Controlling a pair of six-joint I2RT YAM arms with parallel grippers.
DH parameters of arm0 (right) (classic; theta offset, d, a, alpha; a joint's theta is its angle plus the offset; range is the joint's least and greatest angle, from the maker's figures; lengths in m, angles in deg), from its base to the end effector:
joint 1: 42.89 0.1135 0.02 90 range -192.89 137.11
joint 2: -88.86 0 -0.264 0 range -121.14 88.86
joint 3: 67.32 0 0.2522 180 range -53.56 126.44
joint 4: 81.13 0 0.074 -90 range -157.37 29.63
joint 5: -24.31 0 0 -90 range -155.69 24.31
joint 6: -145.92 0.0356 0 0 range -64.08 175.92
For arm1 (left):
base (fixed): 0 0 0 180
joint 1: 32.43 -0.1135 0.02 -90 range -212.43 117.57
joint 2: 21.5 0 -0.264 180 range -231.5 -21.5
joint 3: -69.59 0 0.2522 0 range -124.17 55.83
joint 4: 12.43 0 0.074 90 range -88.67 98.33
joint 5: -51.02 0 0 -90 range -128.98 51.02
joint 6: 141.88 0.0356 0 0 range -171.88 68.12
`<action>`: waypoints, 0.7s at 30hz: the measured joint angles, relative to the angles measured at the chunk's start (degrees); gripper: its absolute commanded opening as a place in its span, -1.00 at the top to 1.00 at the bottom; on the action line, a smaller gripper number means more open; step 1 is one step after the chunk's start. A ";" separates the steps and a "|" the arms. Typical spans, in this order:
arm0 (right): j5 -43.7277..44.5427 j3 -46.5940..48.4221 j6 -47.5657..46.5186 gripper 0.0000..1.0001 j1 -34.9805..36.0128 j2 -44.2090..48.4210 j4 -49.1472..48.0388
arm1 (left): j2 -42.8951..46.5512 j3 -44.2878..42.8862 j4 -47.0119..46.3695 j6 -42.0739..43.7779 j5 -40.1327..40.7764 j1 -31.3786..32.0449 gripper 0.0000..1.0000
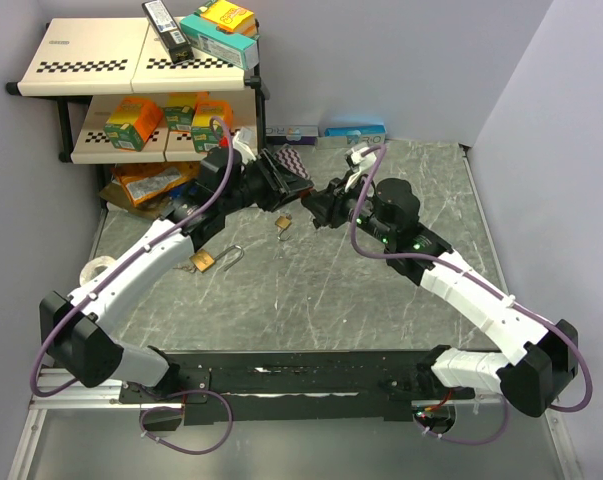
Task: Lock with the key
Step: Pick up the lock from the center of the board, then lock the lock.
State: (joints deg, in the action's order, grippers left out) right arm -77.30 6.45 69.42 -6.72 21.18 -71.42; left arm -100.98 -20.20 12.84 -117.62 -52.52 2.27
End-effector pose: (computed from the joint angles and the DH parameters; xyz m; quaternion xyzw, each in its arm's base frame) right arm 0.2211 0.1705 0.3776 -0.2104 0.6976 0.3529 0.5870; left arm 0.2623 -0.1918 0.3902 -0.1416 0.7781 -0.5246 0.3151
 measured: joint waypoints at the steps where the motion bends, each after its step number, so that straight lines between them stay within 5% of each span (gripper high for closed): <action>1: 0.44 -0.02 0.11 0.69 0.11 -0.02 -0.11 | -0.02 0.17 -0.42 -0.17 0.13 -0.02 0.98; 3: 0.81 -0.04 0.26 0.96 0.13 -0.07 -0.20 | -0.02 0.39 -0.81 -0.57 0.57 -0.02 0.98; 5: 1.20 -0.07 0.39 1.00 0.15 -0.09 -0.24 | -0.02 0.72 -1.20 -1.11 0.72 -0.02 0.83; 10: 1.03 -0.11 0.46 1.00 0.11 -0.09 0.20 | 0.04 1.66 -2.05 -1.44 0.66 -0.13 -0.44; 13: -0.02 -0.24 0.74 1.00 -1.40 0.04 1.11 | 0.70 3.02 -1.68 -0.50 -1.25 -1.44 -0.80; 16: -2.75 -1.18 1.44 1.00 -5.20 0.81 2.36 | 2.47 4.96 -1.07 2.82 -4.79 -4.83 -0.99; 21: -15.15 -4.13 3.19 1.00 -12.52 4.00 5.03 | 6.51 7.15 -0.28 15.67 -15.43 -12.66 -0.93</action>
State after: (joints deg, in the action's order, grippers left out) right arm -92.45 2.32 72.61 -19.25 25.18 -66.39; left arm -94.47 -13.05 12.55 -101.95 -67.95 -10.38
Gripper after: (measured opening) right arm 0.354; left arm 0.967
